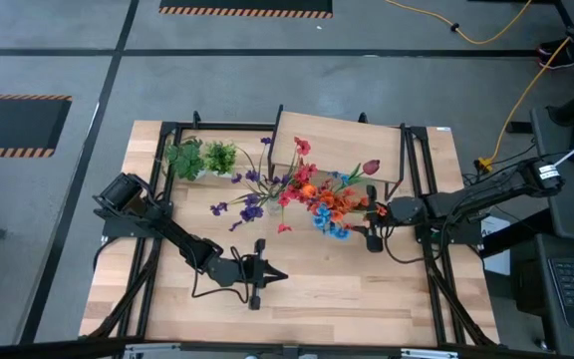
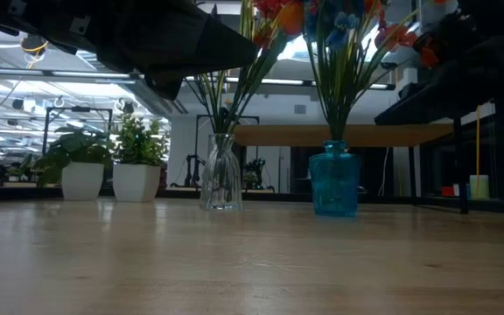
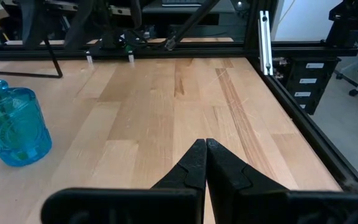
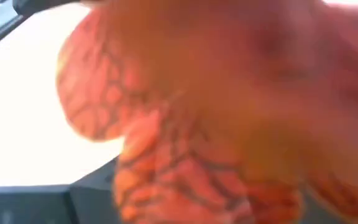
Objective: Pick and place flowers into a vace then onto a shelf
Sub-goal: Put the blue vase with the flowers on the shelf
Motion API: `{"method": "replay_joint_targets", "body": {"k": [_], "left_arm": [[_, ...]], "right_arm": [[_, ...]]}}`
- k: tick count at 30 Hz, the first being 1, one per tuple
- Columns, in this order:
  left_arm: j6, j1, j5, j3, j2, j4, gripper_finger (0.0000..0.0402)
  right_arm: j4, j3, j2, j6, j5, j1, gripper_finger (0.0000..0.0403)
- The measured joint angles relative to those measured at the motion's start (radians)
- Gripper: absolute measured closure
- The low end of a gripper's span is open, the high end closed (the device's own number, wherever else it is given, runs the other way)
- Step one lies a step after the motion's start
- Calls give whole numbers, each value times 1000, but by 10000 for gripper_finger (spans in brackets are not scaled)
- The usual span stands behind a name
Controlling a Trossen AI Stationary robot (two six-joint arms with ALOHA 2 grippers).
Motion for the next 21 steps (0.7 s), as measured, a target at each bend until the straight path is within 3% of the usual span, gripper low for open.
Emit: {"method": "replay_joint_targets", "body": {"k": [4,8,21], "left_arm": [[0,1,0,0,0,0,398],[0,1,0,0,0,0,398],[0,1,0,0,0,0,398]], "right_arm": [[0,0,1,0,-5,-1,151],[3,0,1,23,56,-8,130],[35,0,35,47,70,-7,127]]}}
